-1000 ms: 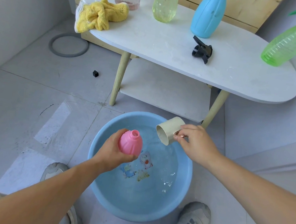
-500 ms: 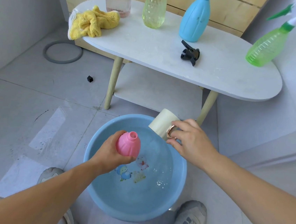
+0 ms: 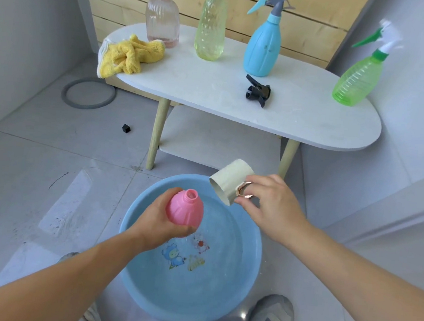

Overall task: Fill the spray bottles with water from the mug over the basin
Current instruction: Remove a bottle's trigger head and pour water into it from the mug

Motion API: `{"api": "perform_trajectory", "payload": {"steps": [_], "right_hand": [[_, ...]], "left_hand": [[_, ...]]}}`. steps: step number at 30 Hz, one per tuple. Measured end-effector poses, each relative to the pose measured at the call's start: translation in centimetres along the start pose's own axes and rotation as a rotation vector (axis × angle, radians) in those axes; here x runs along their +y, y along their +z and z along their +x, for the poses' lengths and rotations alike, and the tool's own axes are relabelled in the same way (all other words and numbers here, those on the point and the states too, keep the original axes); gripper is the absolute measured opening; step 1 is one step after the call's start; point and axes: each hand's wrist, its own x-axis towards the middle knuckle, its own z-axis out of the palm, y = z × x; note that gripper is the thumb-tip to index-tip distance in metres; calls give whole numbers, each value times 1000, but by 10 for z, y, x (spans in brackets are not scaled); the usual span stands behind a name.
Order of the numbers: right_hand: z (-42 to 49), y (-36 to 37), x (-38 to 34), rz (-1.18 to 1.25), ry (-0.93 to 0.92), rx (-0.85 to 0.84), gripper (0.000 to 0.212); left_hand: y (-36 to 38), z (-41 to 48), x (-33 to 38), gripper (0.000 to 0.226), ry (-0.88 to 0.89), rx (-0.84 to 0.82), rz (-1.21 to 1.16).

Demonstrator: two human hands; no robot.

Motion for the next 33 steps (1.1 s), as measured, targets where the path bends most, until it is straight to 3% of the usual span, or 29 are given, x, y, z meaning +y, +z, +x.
{"api": "perform_trajectory", "payload": {"steps": [5,9,18,22,33], "right_hand": [[7,-24,-1,312,476,-31,35],[14,-42,8,553,635,-4,40],[35,-97,19,946,729,204,43],[48,-123,26,1095,737,321,33],[73,-158,111,1088,844,474,33]], "left_hand": [[-3,4,28,72,57,-8,-47],[-9,9,54,73,114,7,-47],[-17,23,122,73,235,17,-18],[-16,37,165,78,289,34,-17],[5,109,240,71,353,19,-17]]}}
